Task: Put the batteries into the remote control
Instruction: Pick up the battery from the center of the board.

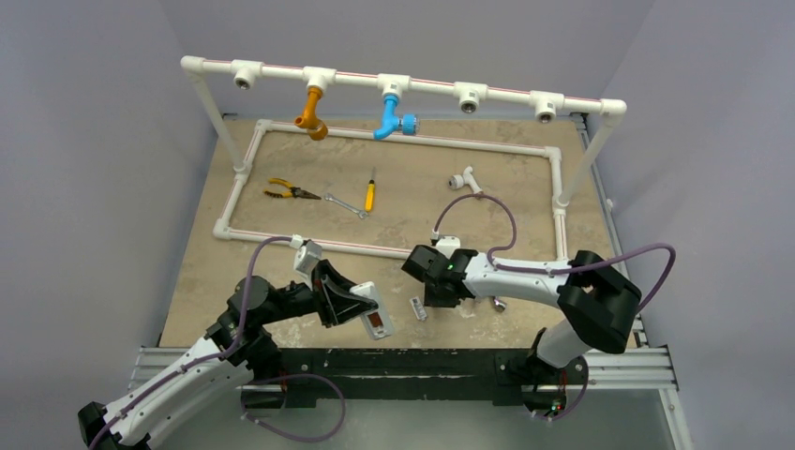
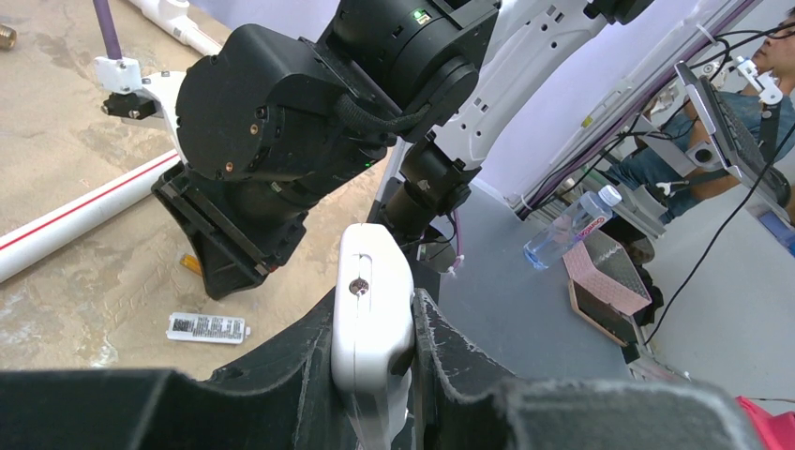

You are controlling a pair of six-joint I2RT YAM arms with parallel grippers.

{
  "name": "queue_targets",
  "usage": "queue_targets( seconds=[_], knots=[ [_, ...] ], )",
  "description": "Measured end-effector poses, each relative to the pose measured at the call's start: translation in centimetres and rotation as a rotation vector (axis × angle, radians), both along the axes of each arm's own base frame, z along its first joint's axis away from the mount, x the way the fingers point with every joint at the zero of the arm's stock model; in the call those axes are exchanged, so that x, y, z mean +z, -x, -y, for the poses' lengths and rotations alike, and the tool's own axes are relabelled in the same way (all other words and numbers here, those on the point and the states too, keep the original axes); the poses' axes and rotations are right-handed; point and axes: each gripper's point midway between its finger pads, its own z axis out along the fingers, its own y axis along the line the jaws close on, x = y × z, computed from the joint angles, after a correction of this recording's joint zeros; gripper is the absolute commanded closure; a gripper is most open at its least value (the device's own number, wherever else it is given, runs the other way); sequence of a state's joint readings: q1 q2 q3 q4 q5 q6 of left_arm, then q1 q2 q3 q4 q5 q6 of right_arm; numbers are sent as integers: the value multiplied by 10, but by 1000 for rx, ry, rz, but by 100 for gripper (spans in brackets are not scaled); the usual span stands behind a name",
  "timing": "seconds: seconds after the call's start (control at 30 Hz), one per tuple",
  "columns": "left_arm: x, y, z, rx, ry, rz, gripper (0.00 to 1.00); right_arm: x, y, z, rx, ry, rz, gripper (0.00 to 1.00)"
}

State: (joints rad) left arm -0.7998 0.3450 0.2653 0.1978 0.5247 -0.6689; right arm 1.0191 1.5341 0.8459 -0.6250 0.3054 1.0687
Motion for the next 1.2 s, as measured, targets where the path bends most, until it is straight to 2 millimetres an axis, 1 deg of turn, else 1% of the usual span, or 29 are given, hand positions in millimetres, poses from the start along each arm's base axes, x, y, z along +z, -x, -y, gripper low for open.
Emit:
queue_targets(
  seconds=[0.13,0.23,0.4,0.77,0.93,1.0,1.13,1.2],
  knots=[
    [0,0,0,1,0,0,100,0,0,-3,16,18,4,65],
    [0,0,0,2,0,0,100,0,-1,-5,23,25,8,65],
    [0,0,0,2,-1,-1,100,0,-1,-4,13,56,15,69],
    [1,0,-1,5,2,2,100,-1,-7,0,-105,84,40,77],
    [1,0,-1,6,2,2,100,-1,-10,1,-126,97,51,80],
    [1,0,-1,6,3,2,100,-1,-10,1,-131,98,53,83],
    [1,-1,-1,7,2,2,100,-2,-11,3,-137,103,59,99],
    [1,-1,-1,7,2,2,100,-2,-11,4,-136,106,61,100]
  ],
)
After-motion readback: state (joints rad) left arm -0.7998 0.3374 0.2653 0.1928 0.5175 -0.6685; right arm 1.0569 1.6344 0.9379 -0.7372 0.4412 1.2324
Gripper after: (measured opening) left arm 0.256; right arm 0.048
